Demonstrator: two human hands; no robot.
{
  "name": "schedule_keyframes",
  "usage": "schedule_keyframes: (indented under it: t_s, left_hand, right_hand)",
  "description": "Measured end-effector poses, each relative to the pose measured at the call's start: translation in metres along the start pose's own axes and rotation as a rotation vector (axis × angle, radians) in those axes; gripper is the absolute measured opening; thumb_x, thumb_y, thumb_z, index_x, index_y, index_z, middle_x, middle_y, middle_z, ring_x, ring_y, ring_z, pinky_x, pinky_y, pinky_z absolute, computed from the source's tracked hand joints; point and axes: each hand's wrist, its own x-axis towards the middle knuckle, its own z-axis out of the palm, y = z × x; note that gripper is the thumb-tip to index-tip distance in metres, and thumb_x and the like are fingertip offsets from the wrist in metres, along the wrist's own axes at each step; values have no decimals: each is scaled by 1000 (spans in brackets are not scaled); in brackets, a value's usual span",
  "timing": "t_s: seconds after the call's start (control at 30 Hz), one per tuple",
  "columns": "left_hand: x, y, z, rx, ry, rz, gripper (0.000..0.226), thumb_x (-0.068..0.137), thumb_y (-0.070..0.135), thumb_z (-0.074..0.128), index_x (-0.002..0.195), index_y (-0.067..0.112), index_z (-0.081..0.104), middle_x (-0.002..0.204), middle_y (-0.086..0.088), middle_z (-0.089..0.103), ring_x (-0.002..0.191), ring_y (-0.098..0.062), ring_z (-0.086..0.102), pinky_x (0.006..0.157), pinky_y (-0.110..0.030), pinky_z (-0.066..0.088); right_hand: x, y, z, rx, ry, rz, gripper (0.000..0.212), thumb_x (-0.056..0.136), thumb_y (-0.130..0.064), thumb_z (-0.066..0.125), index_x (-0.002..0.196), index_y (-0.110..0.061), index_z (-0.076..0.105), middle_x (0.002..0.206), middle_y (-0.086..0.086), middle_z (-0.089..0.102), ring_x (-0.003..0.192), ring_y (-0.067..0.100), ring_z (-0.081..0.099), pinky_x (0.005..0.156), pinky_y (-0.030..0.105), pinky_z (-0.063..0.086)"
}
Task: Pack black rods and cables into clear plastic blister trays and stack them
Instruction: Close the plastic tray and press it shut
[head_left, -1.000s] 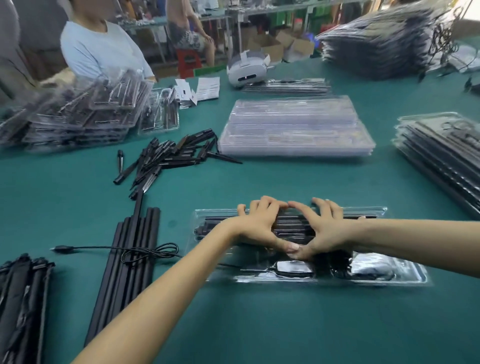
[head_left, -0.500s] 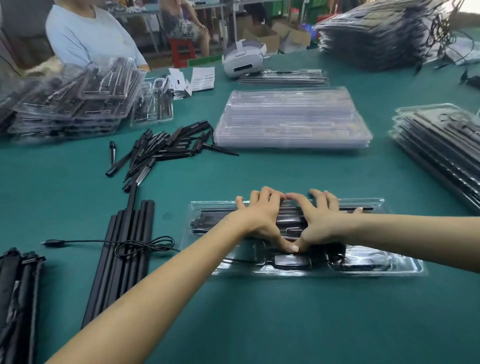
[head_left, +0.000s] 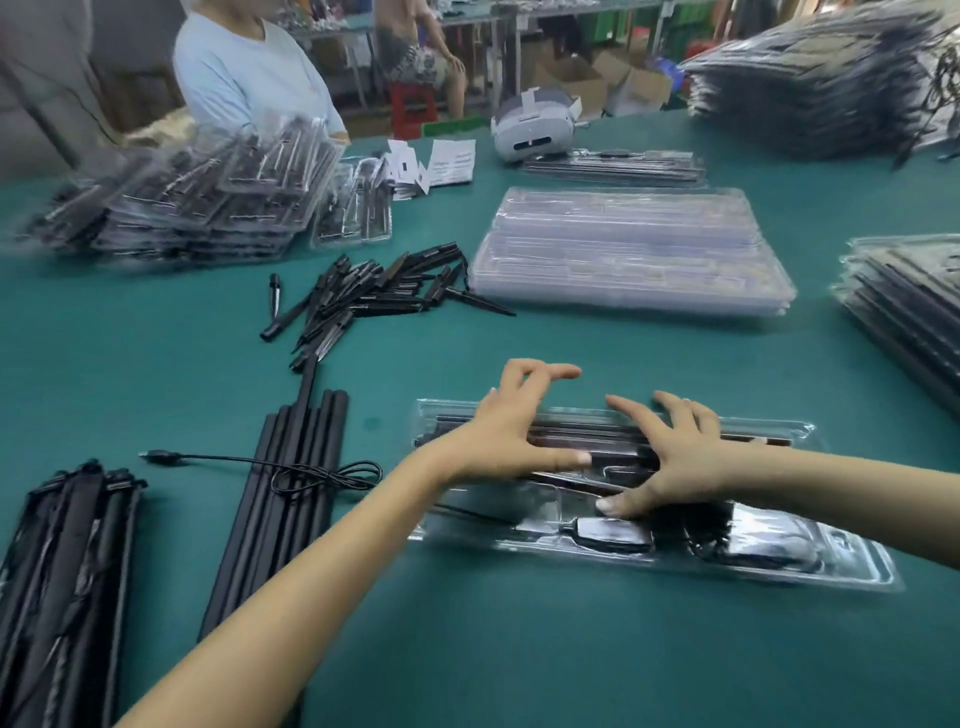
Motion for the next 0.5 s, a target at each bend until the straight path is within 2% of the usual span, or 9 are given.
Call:
schedule_keyframes:
  t_s: [0.03,0.13,0.2,0.3,0.4,0.5]
  left_hand:
    - [-12,-9,-15,-24,103,-23,67,85,34,69,141,25,33,135,2,26,135,-17,29,117,-40,17]
    - [-56,-46,-60,250,363,-104,48,88,27,65,131,21,46,128,4,41,127,-13,39,109,-33,26]
    - [-86,-66,-72,358,338,-122,38,88,25,66,124,20,53,119,7,49,121,-13,44,105,-35,31]
    - [-111,-80,-62,473,203,-148,15,91,33,61,106,31,63,108,17,52,112,-5,44,101,-34,31]
    - [-120,-85,-53,430,208,-166,6,92,35,60,92,32,66,95,20,53,94,3,45,101,-37,31]
    - [-129,-92,-50,414,204,-145,7,92,31,60,89,35,66,92,22,51,92,10,43,105,-37,26]
  right_hand:
    - [-2,0,-3,-60,-12,-13,125,49,-83,66,143,-54,-10,158,0,-16,145,28,-17,112,66,7]
    - [-4,-12,-15,-308,56,-120,119,59,-85,57,139,-54,-25,159,-1,-17,146,25,-17,103,76,1]
    - [-4,-37,-24,-267,120,-276,112,64,-82,56,140,-55,-22,160,-3,-14,146,21,-14,104,74,1]
    - [4,-90,-23,-89,113,-420,108,65,-80,57,144,-53,-12,160,-1,-6,147,21,-7,107,70,3]
    - [18,-132,-6,-111,53,-412,112,67,-76,62,147,-48,-11,160,5,-10,147,25,-10,108,71,3]
    - [30,-153,10,-121,-5,-381,116,65,-75,66,148,-46,-9,160,8,-11,146,26,-12,107,72,2]
